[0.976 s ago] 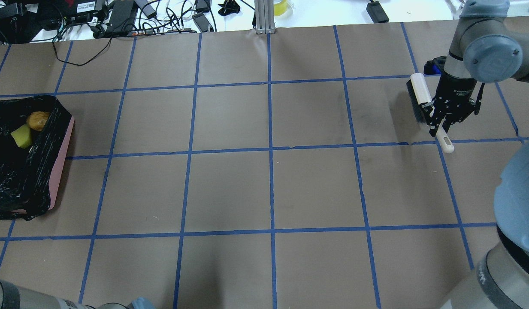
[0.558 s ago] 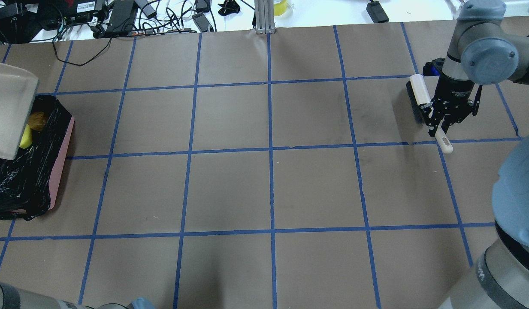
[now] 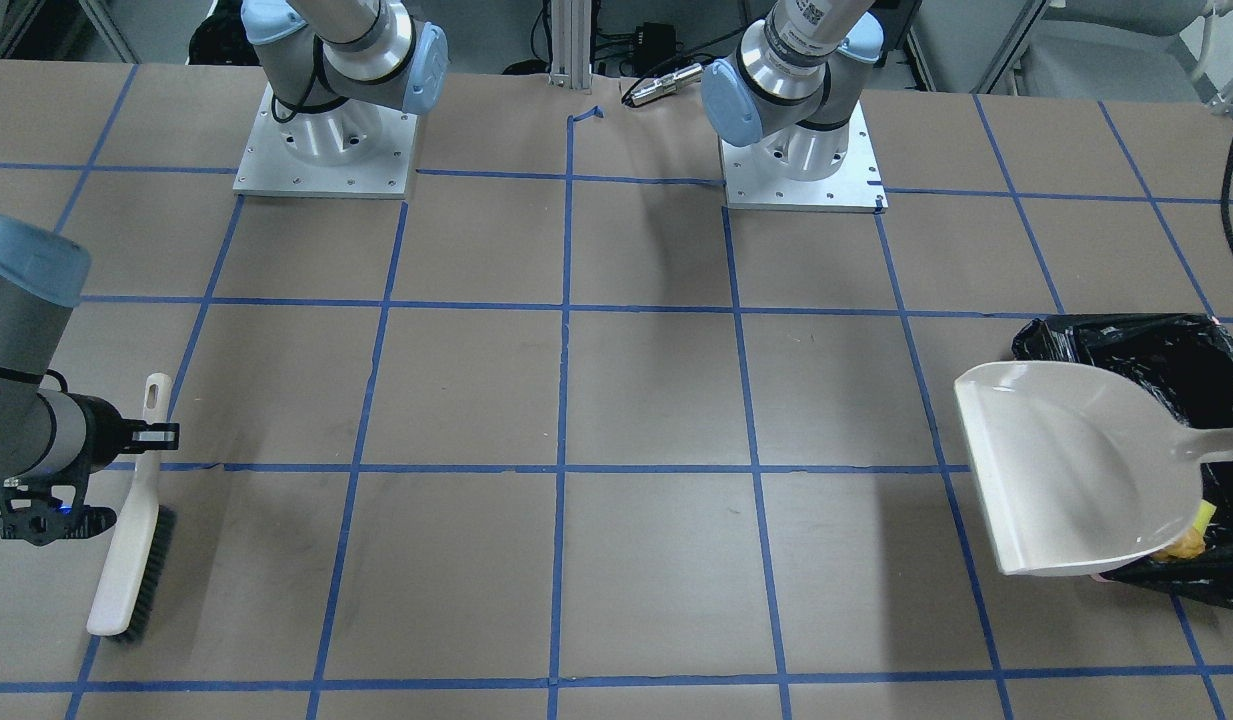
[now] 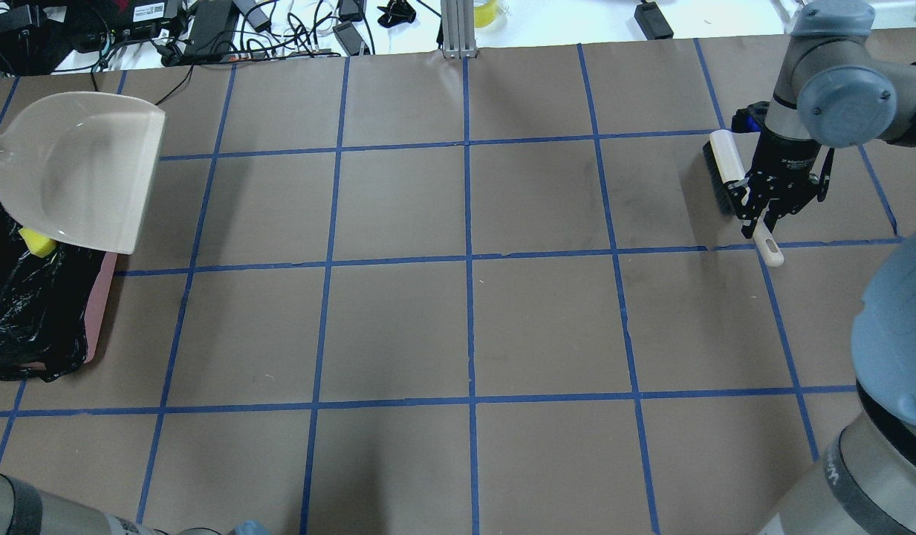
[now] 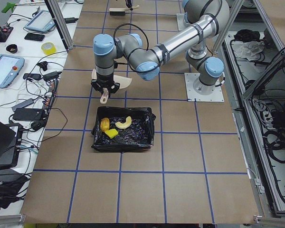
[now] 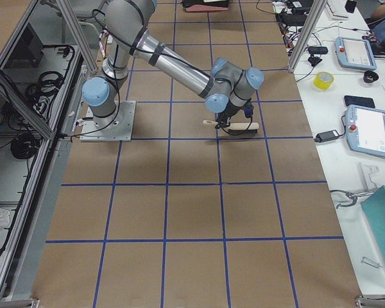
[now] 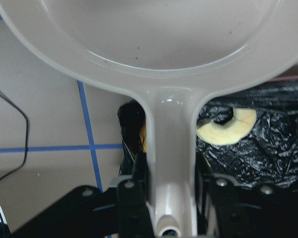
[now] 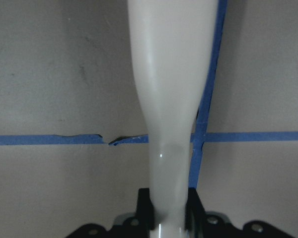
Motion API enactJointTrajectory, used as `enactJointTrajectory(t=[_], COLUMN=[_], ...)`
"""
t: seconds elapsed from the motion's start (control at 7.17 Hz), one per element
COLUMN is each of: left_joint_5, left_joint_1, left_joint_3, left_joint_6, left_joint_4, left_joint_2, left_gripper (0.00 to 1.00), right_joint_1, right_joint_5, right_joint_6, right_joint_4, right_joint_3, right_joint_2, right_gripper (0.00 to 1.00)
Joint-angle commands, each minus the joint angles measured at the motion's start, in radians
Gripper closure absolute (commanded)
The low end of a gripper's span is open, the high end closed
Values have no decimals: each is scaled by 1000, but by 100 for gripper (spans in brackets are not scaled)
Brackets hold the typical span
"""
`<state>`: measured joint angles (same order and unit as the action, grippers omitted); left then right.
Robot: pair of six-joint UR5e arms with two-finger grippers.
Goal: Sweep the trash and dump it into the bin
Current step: 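Tilt the dustpan to dump the items into the bin with the left gripper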
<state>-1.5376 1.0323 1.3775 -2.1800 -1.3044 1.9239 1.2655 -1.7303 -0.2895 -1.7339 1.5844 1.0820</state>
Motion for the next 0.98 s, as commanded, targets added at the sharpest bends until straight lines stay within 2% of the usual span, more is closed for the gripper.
enactJointTrajectory(t=[0.0, 0.14, 0.42, 0.56, 0.84], left_joint_5=[81, 112, 94, 82, -34], left_joint_1=[110, 130, 208, 254, 308], left_joint_3=[-2, -2, 0, 0, 67], left_joint_6=[151, 223, 310, 381, 393], left_joint_4=[2, 5, 45, 51, 155], left_joint_2=[76, 105, 165, 176, 201], left_gripper=[100, 100, 100, 100, 100], right_joint_1=[0, 0, 0, 0, 0], right_joint_5=[0, 0, 0, 0, -2], right_joint_6=[1, 0, 0, 1, 3], right_joint_4=[0, 0, -1, -1, 2], right_joint_3=[0, 0, 0, 0, 0], right_joint_2=[-10, -10, -10, -10, -8], right_gripper=[75, 68, 29, 22, 14])
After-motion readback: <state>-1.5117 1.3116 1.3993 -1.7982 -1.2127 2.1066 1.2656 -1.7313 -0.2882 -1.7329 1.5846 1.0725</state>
